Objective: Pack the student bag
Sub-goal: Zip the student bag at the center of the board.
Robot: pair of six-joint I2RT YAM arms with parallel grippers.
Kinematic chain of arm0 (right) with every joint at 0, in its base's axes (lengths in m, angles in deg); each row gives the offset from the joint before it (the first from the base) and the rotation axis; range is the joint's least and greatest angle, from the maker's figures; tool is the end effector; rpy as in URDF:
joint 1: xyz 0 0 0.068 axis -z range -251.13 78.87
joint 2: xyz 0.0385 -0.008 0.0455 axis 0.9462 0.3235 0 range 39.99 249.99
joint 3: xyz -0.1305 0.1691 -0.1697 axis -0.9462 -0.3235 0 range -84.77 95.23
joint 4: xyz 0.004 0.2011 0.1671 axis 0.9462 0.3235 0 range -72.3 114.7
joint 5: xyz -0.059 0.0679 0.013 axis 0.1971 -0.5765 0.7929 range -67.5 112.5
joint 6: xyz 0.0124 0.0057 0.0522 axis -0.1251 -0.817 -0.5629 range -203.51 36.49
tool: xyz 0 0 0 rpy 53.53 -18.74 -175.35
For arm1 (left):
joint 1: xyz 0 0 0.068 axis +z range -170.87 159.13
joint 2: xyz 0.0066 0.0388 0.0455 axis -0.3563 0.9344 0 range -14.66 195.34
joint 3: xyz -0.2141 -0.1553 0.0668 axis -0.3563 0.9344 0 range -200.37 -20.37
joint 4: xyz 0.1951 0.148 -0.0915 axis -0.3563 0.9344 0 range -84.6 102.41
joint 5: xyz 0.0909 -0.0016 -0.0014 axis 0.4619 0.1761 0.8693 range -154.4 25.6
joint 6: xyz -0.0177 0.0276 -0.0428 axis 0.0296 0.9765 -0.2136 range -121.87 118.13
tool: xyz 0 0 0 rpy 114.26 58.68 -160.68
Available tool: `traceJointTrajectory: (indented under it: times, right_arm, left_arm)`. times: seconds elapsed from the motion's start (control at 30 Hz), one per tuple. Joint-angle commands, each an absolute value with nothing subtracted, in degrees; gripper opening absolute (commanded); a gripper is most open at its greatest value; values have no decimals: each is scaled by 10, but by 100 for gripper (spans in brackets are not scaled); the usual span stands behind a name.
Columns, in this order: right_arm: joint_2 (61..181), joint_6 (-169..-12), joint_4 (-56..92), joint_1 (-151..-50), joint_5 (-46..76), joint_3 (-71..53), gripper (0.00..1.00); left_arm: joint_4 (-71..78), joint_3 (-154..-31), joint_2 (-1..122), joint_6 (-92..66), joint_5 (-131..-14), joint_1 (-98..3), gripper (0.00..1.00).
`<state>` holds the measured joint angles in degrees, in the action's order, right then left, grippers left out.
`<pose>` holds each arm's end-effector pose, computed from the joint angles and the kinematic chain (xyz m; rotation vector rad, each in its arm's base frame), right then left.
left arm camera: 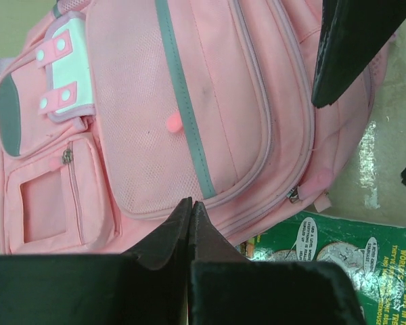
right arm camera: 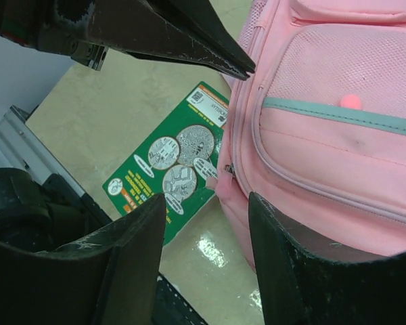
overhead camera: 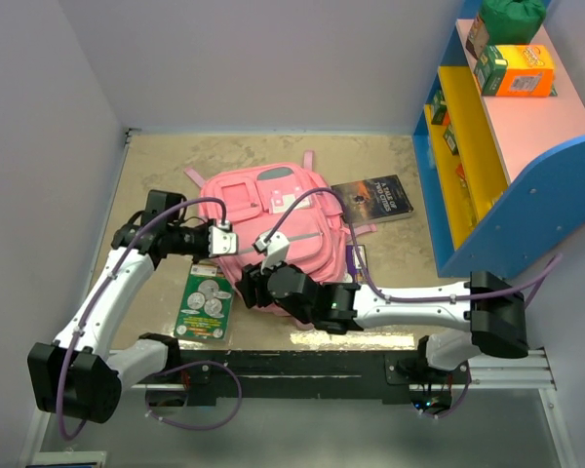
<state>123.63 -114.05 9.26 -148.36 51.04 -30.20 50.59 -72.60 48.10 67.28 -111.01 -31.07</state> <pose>0.0900 0.3205 0.2721 -0.4546 1.9132 0.7925 0.1986 -0.0620 0.2810 1.6281 1.5054 -0.4907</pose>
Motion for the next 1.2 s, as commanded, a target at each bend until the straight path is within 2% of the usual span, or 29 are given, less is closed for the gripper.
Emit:
traceJointTrajectory:
  times: [0.0,0.37,0.73,0.83,0.93,0.97,1.0,1.07,1.17]
  right_arm:
    - [1259,-1132,79,-1483,537,-258,54]
    - [1307,-1122,122,-1488,528,-254,55]
    - [1362,-1151,199,-1481,634,-192,60]
    - [1372,-1172,223,-1463,638,-175,60]
    - [1350,-1172,197,-1458,621,-196,59]
    - [1341,-1170,186,-1458,603,-214,59]
    - [1322,-1167,160,-1457,594,-225,58]
    - [1304,-1167,141,-1458,579,-256,57]
    - [1251,-1177,111,-1459,570,-303,55]
  left_arm:
    - [495,-745,472,661,-1149,-312,0]
    - [479,-708,518,682,-1086,-311,0]
    - [475,-717,524,685,-1103,-283,4]
    - [479,-717,521,698,-1109,-282,10]
    - [464,-698,506,735,-1122,-281,23]
    - [452,-687,502,733,-1133,-281,38]
    - [444,-685,501,733,-1140,-282,46]
    - [444,-691,507,757,-1161,-283,57]
    - [466,-700,522,804,-1153,-303,65]
